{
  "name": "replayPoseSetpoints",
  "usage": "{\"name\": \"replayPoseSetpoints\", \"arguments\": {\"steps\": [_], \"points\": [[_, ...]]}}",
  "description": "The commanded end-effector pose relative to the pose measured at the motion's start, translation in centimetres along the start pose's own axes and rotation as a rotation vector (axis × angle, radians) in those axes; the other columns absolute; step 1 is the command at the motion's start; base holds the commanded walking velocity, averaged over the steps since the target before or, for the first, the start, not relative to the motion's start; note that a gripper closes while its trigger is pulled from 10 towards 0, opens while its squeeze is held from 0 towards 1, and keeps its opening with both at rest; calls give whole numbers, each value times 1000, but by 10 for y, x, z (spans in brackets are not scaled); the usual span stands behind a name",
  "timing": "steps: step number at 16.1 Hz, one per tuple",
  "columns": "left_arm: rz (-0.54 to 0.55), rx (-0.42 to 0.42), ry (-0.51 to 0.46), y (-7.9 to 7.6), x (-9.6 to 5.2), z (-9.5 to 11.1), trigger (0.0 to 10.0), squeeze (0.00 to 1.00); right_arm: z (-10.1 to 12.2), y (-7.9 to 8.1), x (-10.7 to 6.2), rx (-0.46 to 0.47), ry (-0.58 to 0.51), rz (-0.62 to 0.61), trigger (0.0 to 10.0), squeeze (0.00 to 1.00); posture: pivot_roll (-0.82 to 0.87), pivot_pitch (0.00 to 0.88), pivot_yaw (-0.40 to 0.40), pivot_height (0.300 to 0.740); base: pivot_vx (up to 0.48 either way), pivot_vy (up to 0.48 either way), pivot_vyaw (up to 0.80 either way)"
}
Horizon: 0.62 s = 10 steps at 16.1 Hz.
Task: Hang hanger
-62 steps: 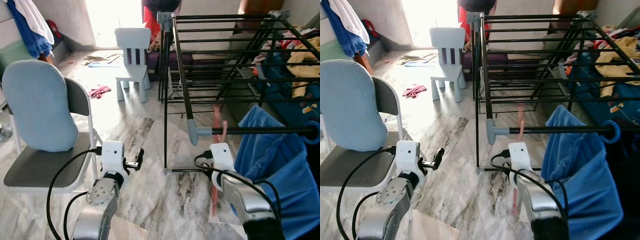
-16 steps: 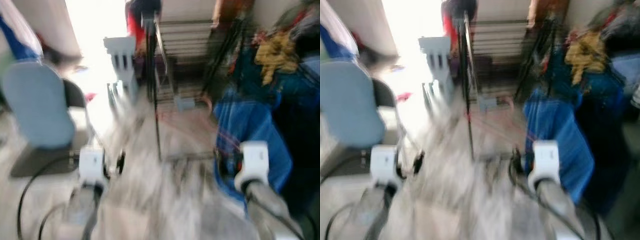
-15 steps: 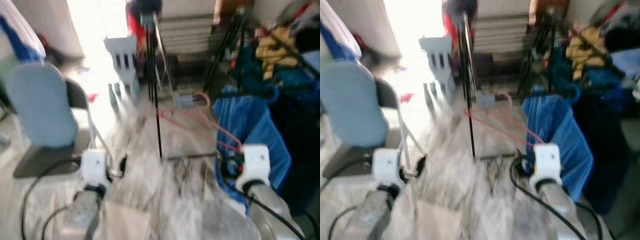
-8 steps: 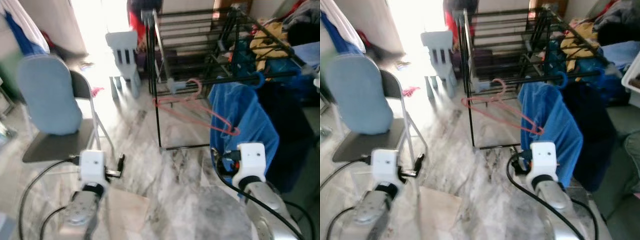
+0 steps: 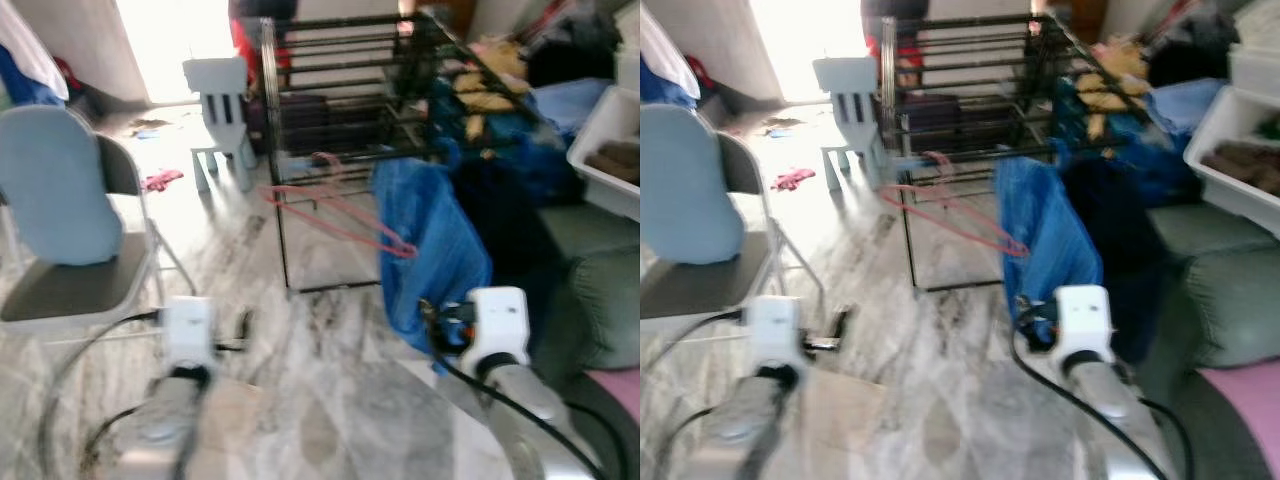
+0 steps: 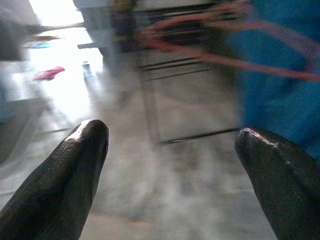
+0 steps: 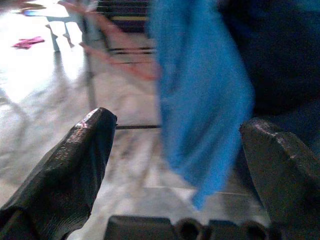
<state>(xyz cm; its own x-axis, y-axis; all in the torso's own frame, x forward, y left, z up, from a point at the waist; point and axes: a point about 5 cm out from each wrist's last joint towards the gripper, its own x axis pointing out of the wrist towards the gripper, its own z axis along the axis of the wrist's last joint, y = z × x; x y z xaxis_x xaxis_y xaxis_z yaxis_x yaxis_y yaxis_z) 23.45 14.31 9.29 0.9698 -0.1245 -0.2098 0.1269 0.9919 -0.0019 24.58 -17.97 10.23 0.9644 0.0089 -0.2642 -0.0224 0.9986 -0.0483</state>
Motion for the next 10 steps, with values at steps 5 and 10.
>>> {"name": "replayPoseSetpoints", "arguments": {"steps": [5,10], "points": [[41,4,-9,10,-1,3,10000,0,6,7,1,10,-28,27,10000,0,-75,0,46,740,0,-234,0],[51,3,-6,11,1,3,10000,0,8,10,2,4,-34,39,10000,0,-75,0,48,740,0,0,0]]}}
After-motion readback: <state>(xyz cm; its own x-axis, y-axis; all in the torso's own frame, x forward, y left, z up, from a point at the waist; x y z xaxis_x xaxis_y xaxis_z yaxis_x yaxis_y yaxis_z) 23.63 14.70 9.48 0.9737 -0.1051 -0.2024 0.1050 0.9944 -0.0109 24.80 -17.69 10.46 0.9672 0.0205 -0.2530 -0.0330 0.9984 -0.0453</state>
